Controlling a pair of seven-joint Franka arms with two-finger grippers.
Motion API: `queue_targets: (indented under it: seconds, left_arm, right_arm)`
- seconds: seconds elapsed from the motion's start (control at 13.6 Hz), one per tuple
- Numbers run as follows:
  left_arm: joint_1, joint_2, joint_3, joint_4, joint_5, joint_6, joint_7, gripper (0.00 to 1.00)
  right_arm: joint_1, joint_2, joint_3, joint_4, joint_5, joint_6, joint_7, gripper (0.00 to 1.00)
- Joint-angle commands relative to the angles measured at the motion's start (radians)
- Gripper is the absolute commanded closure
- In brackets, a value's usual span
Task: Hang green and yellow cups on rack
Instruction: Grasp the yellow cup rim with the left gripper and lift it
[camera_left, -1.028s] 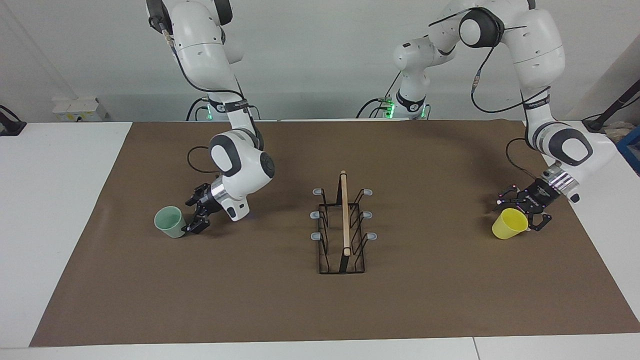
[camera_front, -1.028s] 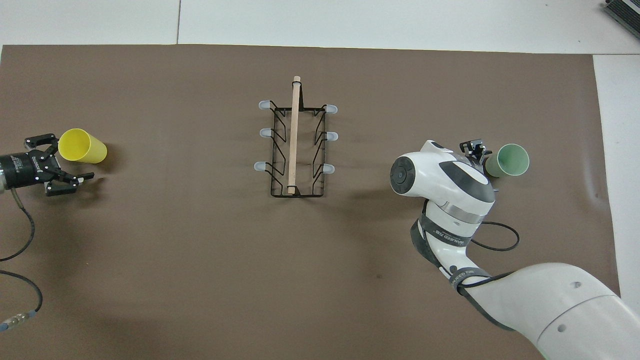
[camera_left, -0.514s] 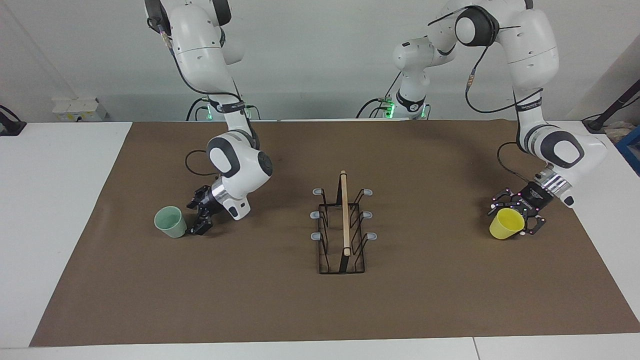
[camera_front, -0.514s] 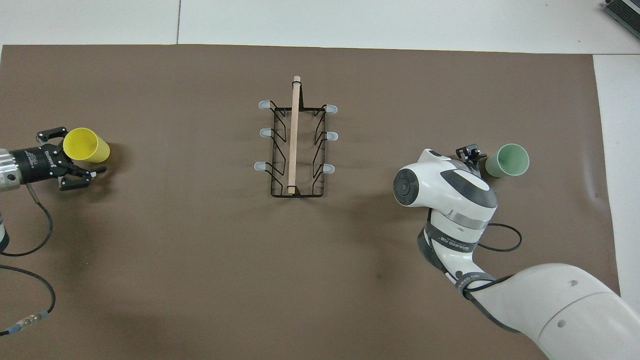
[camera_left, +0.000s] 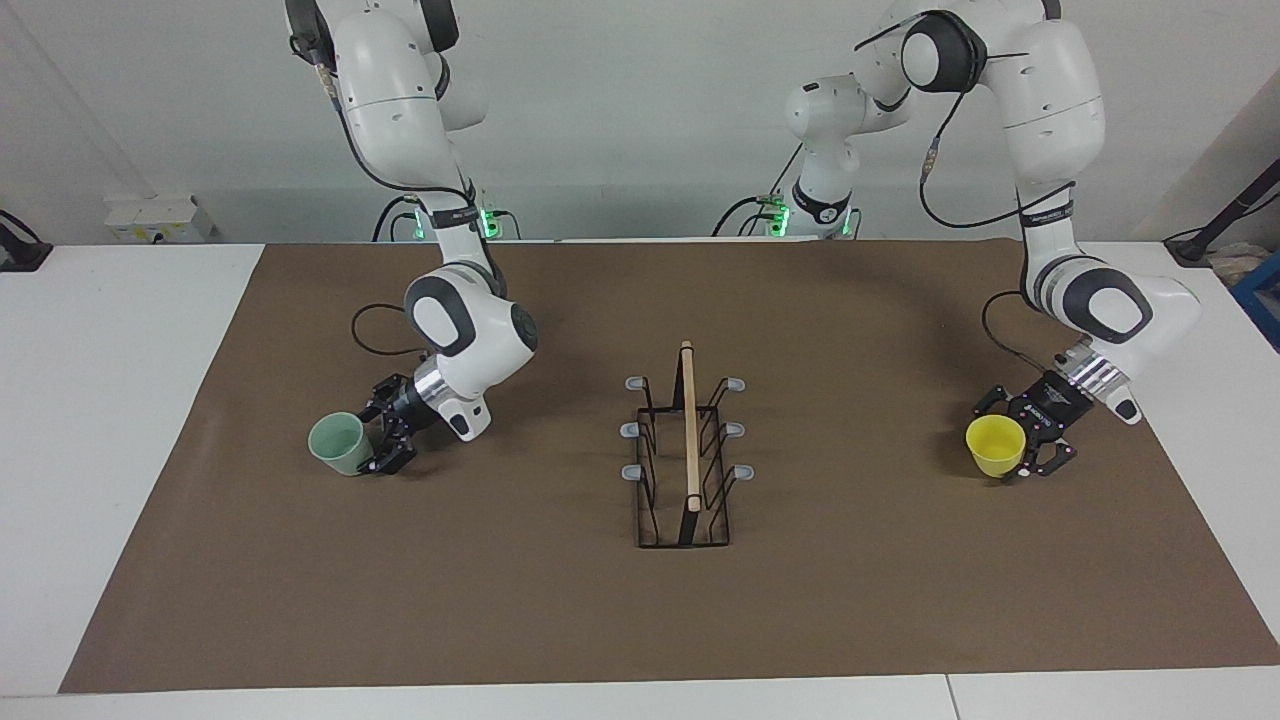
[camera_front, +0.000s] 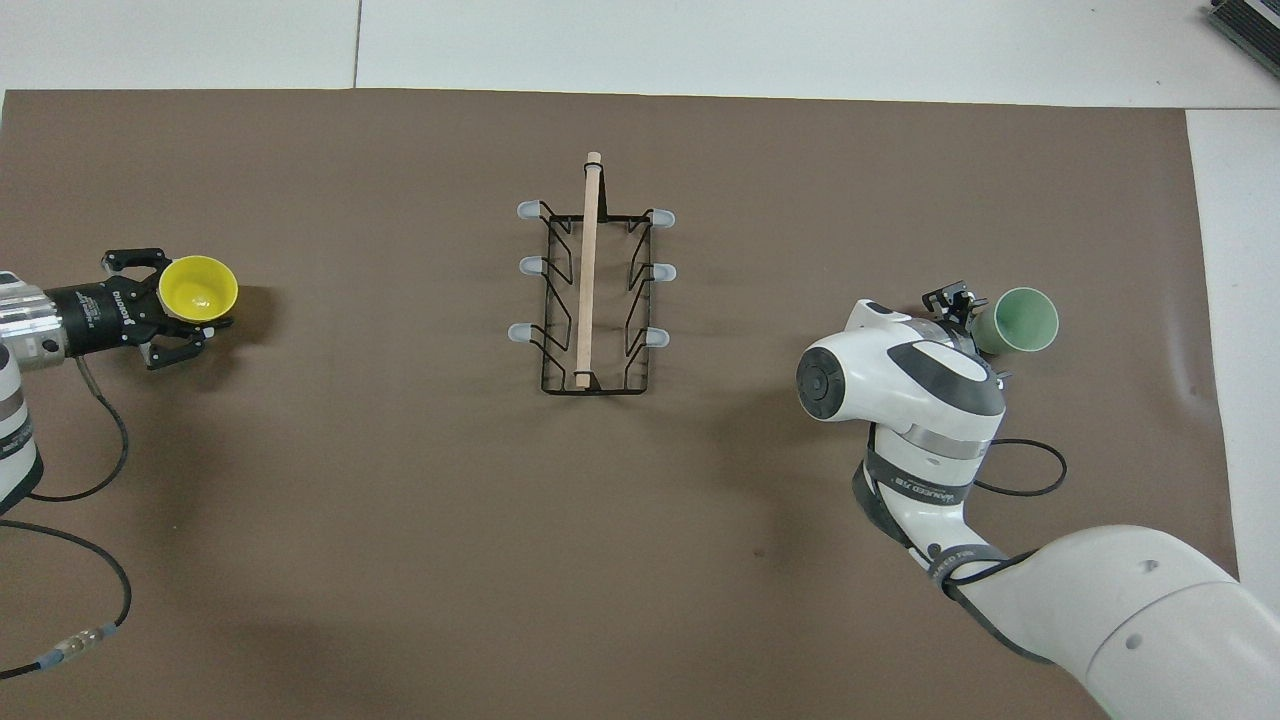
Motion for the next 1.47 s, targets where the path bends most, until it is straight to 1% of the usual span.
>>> queue_targets:
  seconds: [0.0,0.07,0.22,0.37,0.51,0.73,0.95,1.03,1.1,1.17,1.25,1.4]
  left_arm:
    - [-0.039,-0.050,0.010,-0.006,-0.006,0.040,0.016,1.00]
    - [-0.041,-0.055,0.008,0.009,-0.003,0.030,0.013,1.00]
    - [-0.070,-0.090,0.010,0.016,0.001,0.033,0.009,1.00]
    - [-0.094,-0.136,0.010,0.016,0.055,0.036,0.004,1.00]
    - [-0.143,-0.176,0.011,0.013,0.111,0.041,-0.028,1.00]
    - [-0.218,-0.237,0.010,0.008,0.315,0.076,-0.074,1.00]
    - [-0.263,-0.288,0.010,0.002,0.424,0.076,-0.086,1.00]
    - [-0.283,-0.300,0.010,0.002,0.469,0.076,-0.105,1.00]
    - [-0.306,-0.312,0.010,0.002,0.528,0.076,-0.134,1.00]
    - [-0.334,-0.315,0.010,0.003,0.597,0.076,-0.166,1.00]
    - [-0.367,-0.323,0.010,0.003,0.668,0.078,-0.203,1.00]
    - [-0.419,-0.329,0.010,0.008,0.769,0.078,-0.281,1.00]
  right_arm:
    - [-0.038,-0.027,0.007,-0.052,-0.079,0.052,0.004,0.00]
    - [-0.042,-0.028,0.007,-0.058,-0.093,0.055,0.004,0.00]
    - [-0.047,-0.028,0.007,-0.060,-0.113,0.055,0.004,0.00]
    - [-0.064,-0.028,0.007,-0.067,-0.132,0.070,0.009,0.00]
    - [-0.067,-0.032,0.007,-0.080,-0.159,0.079,0.015,0.00]
    - [-0.088,-0.033,0.007,-0.095,-0.210,0.101,0.017,0.00]
    - [-0.110,-0.032,0.007,-0.098,-0.228,0.121,0.017,0.00]
    - [-0.111,-0.032,0.007,-0.098,-0.239,0.127,0.017,0.11]
    - [-0.116,-0.032,0.007,-0.098,-0.242,0.129,0.017,0.51]
    - [-0.125,-0.030,0.007,-0.098,-0.242,0.129,0.017,0.81]
    - [-0.131,-0.030,0.007,-0.098,-0.242,0.129,0.017,1.00]
    - [-0.125,-0.032,0.007,-0.092,-0.242,0.112,0.014,1.00]
